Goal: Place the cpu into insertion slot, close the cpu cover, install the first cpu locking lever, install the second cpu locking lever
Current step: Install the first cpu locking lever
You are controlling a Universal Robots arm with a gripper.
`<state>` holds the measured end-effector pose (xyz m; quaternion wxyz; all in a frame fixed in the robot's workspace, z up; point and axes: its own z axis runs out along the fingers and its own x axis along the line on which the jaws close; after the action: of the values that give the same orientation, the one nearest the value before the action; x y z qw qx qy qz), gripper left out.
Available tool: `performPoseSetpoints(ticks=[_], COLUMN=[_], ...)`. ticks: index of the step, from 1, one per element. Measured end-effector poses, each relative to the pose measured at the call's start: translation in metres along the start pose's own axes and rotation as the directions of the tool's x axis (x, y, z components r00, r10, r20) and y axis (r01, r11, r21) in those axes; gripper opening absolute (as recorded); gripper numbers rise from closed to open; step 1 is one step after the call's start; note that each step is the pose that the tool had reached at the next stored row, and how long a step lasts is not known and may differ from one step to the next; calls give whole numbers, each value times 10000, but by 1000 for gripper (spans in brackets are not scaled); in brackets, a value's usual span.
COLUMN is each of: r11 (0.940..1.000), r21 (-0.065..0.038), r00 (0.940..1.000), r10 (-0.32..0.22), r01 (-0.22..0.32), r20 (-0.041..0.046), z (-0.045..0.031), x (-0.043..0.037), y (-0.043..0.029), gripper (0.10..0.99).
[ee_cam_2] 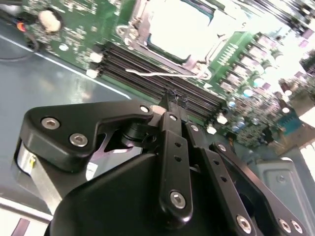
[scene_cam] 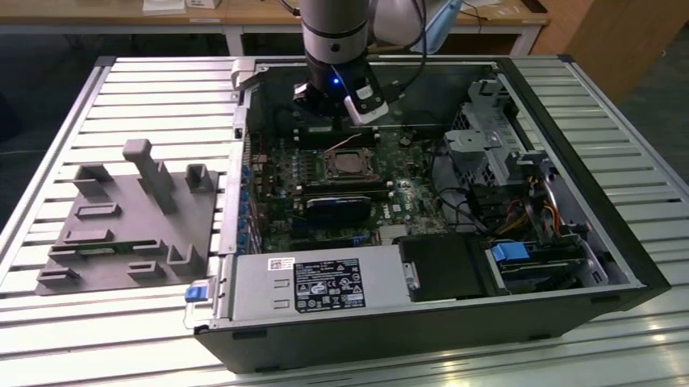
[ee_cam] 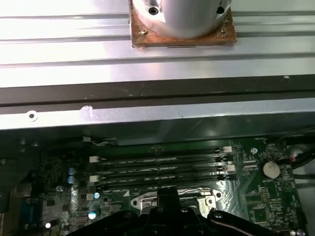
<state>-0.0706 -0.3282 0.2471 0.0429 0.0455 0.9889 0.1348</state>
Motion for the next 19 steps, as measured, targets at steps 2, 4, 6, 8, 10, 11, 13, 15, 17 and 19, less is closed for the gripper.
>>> performPoseSetpoints(ticks=[2, 4, 6, 8, 10, 11, 13, 15, 17, 19], r11=[10000, 9999, 9997, 9995, 9993, 9993, 9992, 9992, 9993, 9993], r21=[-28, -54, -79, -100, -114, -117, -117, -118, -117, -114], r00=[9996, 9984, 9963, 9936, 9914, 9909, 9905, 9904, 9904, 9904], r10=[-72, -147, -221, -291, -336, -345, -353, -354, -347, -329], r01=[73, 150, 229, 303, 354, 363, 372, 373, 366, 347], r20=[265, 549, 827, 1090, 1263, 1300, 1326, 1336, 1339, 1343], z=[2, 4, 6, 8, 19, 32, 64, 96, 117, 137], x=[5, 10, 15, 19, 22, 24, 26, 29, 31, 32], y=[-2, -4, -6, -8, -12, -16, -26, -35, -41, -46], gripper=[102, 102, 102, 102, 102, 102, 102, 102, 102, 102])
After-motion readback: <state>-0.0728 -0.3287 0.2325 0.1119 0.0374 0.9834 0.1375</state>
